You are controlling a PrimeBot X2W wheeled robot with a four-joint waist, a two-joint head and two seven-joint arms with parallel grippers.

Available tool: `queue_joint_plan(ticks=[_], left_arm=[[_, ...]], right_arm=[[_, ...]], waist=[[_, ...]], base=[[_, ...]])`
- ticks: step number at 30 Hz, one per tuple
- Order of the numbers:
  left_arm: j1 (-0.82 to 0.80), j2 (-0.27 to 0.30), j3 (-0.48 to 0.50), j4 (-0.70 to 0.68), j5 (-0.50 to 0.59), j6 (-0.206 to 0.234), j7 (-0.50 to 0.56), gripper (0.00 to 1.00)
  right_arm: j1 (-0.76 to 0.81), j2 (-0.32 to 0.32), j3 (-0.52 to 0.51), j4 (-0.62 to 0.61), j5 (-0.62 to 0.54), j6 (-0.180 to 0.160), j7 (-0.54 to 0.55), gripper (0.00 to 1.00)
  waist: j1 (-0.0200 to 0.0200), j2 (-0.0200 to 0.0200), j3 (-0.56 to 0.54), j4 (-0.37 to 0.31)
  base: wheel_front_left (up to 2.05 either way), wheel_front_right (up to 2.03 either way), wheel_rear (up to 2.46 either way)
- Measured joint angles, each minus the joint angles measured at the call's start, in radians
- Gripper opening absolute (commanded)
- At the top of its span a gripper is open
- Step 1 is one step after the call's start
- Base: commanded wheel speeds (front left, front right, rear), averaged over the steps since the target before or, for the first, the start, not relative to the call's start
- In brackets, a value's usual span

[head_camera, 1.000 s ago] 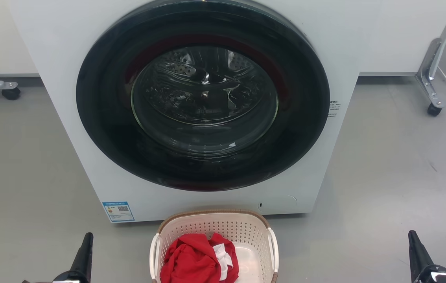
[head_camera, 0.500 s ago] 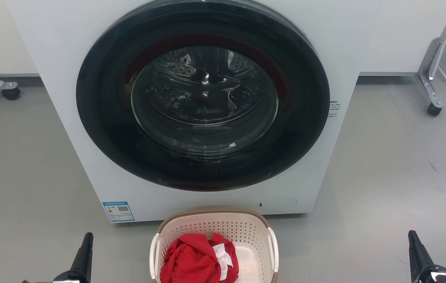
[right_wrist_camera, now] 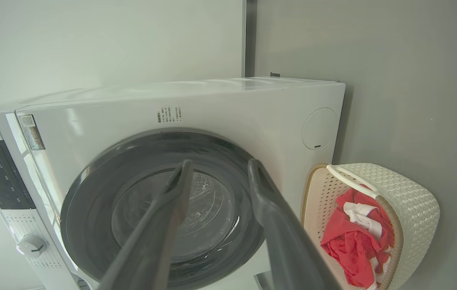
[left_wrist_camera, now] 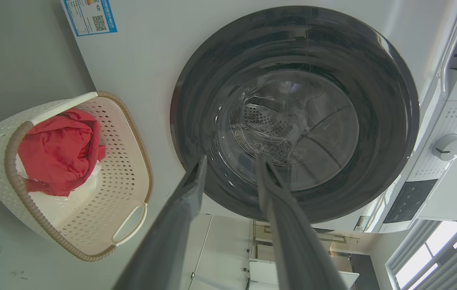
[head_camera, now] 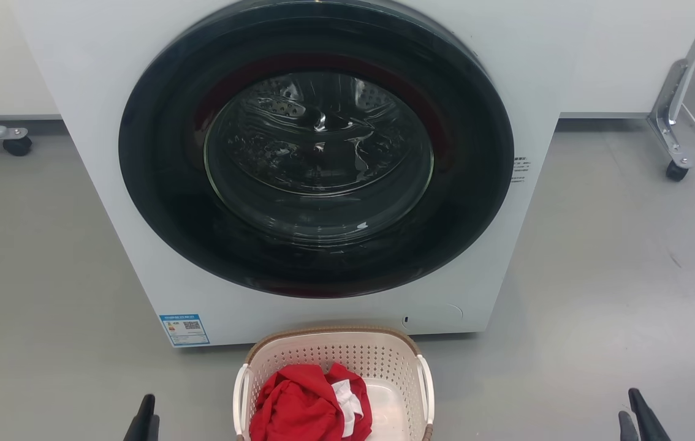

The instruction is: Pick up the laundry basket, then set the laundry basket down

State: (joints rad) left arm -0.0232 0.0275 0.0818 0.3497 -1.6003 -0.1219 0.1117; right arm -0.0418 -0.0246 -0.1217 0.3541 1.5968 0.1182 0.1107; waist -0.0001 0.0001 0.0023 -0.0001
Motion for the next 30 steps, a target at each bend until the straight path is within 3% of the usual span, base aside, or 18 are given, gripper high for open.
queue_joint_plan(ticks=[9,15,30], left_arm=[[0.002,0.000,-0.037,-0.009,0.020,0.001,-0.033,1.00],[0.002,0.001,-0.055,-0.026,0.072,0.017,-0.053,1.00],[0.001,0.008,-0.143,-0.063,0.344,0.066,-0.114,1.00]], right_arm=[[0.000,0.000,0.033,-0.002,-0.015,-0.005,-0.033,1.00],[0.000,0.000,0.052,-0.018,-0.079,-0.031,-0.052,1.00],[-0.001,-0.001,0.151,-0.053,-0.349,-0.075,-0.113,1.00]], waist=[[0.0001,-0.0001,0.000,0.000],[0.0000,-0.0001,0.001,0.000],[0.0001,-0.0001,0.008,0.001]], base=[[0.00,0.00,0.00],[0.00,0.00,0.00],[0.00,0.00,0.00]])
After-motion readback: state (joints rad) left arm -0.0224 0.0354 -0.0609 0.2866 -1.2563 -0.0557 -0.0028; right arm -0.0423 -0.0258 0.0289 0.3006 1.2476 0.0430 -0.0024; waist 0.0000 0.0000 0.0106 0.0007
